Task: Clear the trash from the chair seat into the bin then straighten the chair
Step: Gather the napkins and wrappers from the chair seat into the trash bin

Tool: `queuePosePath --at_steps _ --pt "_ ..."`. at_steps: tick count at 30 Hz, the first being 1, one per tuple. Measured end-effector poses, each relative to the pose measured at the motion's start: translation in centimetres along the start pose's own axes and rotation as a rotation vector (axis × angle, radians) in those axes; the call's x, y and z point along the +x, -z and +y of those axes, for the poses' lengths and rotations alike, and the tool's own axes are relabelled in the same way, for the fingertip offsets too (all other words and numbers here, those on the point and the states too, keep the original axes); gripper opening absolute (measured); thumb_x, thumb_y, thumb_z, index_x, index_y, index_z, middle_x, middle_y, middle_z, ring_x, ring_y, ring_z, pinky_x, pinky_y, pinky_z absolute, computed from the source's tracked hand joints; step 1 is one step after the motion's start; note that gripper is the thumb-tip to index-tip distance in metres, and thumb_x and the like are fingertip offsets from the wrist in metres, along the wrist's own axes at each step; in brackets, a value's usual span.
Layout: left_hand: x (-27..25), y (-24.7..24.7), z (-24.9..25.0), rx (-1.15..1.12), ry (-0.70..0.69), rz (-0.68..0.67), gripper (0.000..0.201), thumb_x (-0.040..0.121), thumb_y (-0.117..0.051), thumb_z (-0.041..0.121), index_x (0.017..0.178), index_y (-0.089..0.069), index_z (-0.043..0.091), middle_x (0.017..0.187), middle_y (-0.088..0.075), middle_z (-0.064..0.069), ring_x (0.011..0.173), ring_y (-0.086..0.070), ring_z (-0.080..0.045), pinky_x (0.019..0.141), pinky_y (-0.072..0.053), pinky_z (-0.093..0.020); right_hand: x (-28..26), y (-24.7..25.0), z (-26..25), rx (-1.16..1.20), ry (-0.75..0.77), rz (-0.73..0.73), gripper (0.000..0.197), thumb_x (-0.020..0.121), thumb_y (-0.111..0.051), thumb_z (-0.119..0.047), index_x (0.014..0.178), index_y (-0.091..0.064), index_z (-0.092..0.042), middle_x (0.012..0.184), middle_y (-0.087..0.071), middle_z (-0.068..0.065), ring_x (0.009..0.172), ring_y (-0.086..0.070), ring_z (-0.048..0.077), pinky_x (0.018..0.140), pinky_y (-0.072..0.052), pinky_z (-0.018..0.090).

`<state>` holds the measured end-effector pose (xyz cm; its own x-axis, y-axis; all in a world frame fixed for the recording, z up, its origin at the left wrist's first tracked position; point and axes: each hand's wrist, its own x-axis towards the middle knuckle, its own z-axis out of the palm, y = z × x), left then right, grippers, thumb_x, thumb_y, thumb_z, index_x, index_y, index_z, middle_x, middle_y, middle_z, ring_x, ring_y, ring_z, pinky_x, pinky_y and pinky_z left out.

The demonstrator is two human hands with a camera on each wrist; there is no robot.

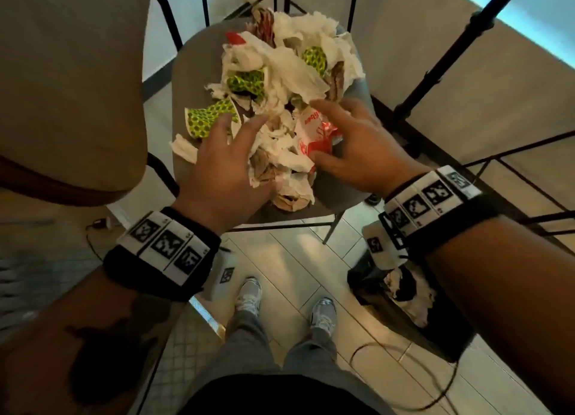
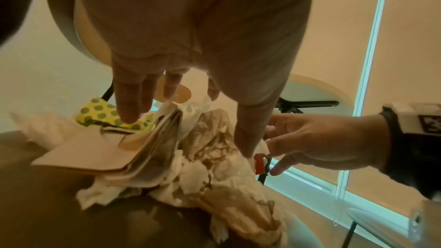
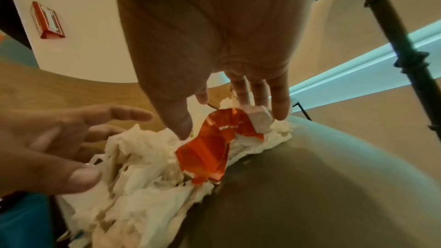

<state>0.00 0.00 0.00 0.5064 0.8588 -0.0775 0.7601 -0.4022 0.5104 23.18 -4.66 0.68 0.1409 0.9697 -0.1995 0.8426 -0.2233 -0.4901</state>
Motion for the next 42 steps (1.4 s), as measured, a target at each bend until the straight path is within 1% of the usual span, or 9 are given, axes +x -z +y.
queuePosePath --at_steps 7,15,22,25,31,34,36,39,42 --pt "1.0 -0.7 -1.3 -0.030 0.057 0.034 0.072 0.080 -0.084 0.029 0.144 -0.049 0.033 0.158 -0.028 -0.019 0.137 -0.046 -0.044 0.103 -0.052 -0.054 1.4 -2.1 0.2 -0.103 -0.016 -0.044 0.056 0.095 -0.062 -0.041 0.149 -0.044 -0.044 0.147 -0.043 0.016 0.136 -0.042 0.042 0.110 -0.041 0.051" --pt "1.3 0.2 -1.2 -0.097 0.055 0.183 0.038 0.088 -0.078 0.023 0.122 -0.063 0.017 0.126 -0.056 -0.014 0.105 -0.062 -0.027 0.082 -0.050 -0.031 0.9 -1.7 0.9 0.037 0.025 0.084 0.055 0.091 -0.067 -0.035 0.144 -0.053 -0.041 0.142 -0.046 0.006 0.130 -0.048 0.028 0.104 -0.051 0.046" --pt "1.1 1.2 0.3 -0.201 0.087 0.310 0.043 0.087 -0.076 0.016 0.127 -0.060 0.015 0.129 -0.054 -0.012 0.107 -0.059 -0.020 0.085 -0.046 -0.022 0.2 0.2 0.9 0.156 0.046 0.222 0.055 0.092 -0.070 -0.032 0.145 -0.053 -0.036 0.128 -0.045 -0.004 0.112 -0.042 0.005 0.087 -0.036 0.007" --pt "1.2 1.4 0.6 -0.205 0.092 0.327 0.045 0.087 -0.076 0.016 0.129 -0.059 0.014 0.129 -0.054 -0.011 0.107 -0.060 -0.022 0.084 -0.047 -0.022 -0.2 0.5 0.7 0.156 0.029 0.227 0.057 0.092 -0.070 -0.032 0.146 -0.052 -0.036 0.126 -0.042 -0.007 0.111 -0.039 0.003 0.081 -0.033 0.003" --pt "0.5 1.5 0.8 -0.255 0.093 0.363 0.045 0.089 -0.076 0.019 0.130 -0.057 0.014 0.135 -0.052 -0.011 0.098 -0.053 -0.006 0.074 -0.042 0.002 -1.2 0.6 0.4 0.194 0.027 0.250 0.058 0.091 -0.072 -0.030 0.146 -0.053 -0.035 0.136 -0.047 0.000 0.111 -0.040 0.002 0.081 -0.036 0.000" --pt "0.3 2.3 1.0 -0.299 0.046 0.431 0.046 0.088 -0.076 0.021 0.129 -0.057 0.013 0.136 -0.051 -0.013 0.104 -0.060 -0.012 0.082 -0.053 -0.012 -2.0 1.2 0.3 0.241 0.024 0.315 0.058 0.090 -0.073 -0.029 0.144 -0.054 -0.033 0.129 -0.046 -0.004 0.102 -0.045 -0.005 0.084 -0.037 -0.004" --pt "0.2 3.2 1.4 -0.323 0.021 0.474 0.046 0.089 -0.074 0.027 0.129 -0.055 0.014 0.135 -0.054 -0.013 0.111 -0.063 -0.018 0.083 -0.059 -0.025 -2.9 1.7 0.2 0.282 0.025 0.365 0.058 0.089 -0.073 -0.029 0.144 -0.054 -0.032 0.128 -0.047 -0.004 0.106 -0.049 -0.005 0.088 -0.041 0.002" --pt "-0.2 5.0 2.5 -0.376 -0.053 0.544 0.048 0.091 -0.071 0.040 0.130 -0.054 0.017 0.134 -0.058 -0.011 0.111 -0.065 -0.013 0.081 -0.055 -0.015 -5.2 2.9 0.7 0.363 0.018 0.469 0.056 0.090 -0.075 -0.027 0.142 -0.055 -0.031 0.128 -0.051 -0.001 0.115 -0.058 0.014 0.099 -0.052 0.023" --pt "-1.1 5.3 4.5 -0.438 -0.105 0.526 0.046 0.091 -0.058 0.068 0.124 -0.044 0.038 0.130 -0.059 0.006 0.111 -0.061 0.009 0.089 -0.050 -0.009 -9.2 4.0 2.1 0.407 -0.031 0.552 0.056 0.090 -0.077 -0.027 0.141 -0.053 -0.033 0.133 -0.055 0.005 0.119 -0.060 0.020 0.097 -0.057 0.040"
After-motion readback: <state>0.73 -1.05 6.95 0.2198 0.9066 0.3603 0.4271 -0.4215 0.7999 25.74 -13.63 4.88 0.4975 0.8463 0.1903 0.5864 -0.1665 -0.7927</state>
